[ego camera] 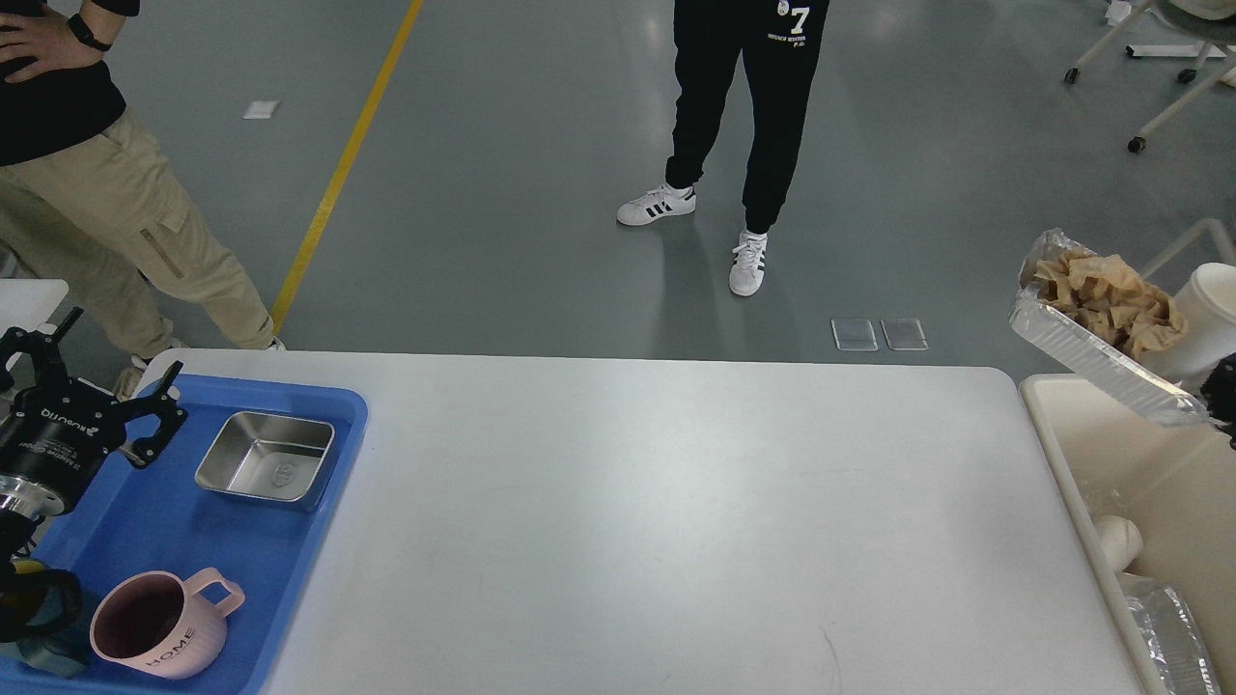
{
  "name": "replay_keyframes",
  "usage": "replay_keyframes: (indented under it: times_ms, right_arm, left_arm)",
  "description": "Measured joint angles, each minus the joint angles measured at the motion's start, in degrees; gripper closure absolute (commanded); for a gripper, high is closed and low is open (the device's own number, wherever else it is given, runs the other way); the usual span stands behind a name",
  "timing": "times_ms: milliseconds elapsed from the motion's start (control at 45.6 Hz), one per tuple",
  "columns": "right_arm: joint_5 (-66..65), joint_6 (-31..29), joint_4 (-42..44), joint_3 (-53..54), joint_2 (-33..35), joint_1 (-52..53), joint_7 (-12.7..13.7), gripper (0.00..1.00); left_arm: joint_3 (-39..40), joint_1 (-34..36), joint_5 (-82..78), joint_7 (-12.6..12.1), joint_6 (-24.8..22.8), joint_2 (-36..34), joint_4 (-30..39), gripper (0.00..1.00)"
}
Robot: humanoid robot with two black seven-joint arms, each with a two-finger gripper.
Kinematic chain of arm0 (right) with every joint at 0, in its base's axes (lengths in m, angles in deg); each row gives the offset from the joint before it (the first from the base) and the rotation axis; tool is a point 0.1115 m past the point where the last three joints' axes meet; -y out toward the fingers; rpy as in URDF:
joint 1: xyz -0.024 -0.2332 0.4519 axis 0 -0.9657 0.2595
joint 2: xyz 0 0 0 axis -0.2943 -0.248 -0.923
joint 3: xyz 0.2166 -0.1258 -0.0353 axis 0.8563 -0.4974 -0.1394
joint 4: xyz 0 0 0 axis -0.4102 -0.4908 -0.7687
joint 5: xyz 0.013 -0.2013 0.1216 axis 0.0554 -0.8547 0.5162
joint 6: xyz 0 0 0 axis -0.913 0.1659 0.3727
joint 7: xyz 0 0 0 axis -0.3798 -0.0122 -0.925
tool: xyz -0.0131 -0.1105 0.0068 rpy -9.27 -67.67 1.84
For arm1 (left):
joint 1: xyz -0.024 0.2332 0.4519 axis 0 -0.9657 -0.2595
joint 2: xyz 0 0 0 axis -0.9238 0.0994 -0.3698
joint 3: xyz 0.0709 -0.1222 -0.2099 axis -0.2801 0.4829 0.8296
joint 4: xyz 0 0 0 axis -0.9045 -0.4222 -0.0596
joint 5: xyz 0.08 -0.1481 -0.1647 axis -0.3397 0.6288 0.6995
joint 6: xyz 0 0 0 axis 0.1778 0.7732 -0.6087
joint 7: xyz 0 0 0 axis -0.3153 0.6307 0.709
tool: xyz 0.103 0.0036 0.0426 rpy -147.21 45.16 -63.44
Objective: Tidy desktop
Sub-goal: 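Carry the foil tray with the right gripper toward the white bin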
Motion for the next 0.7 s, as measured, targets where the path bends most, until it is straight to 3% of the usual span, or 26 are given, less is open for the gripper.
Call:
replay_keyframes:
  times_ms: [132,702]
  right_arm:
    - [0.0,-0.1,2.0,-0.5,0.5,-1.0,-3.0,1.0]
    - [6.8,0.2,10.4,-0.4,1.1,-7.7,-7.8,1.0]
  left_arm:
    - [0.0,-0.1,0.0,0.0,-0.3,0.1,-0.1,0.02]
    - [0.1,-0.2,0.0,0.1,-0.5,0.1,-0.1,0.02]
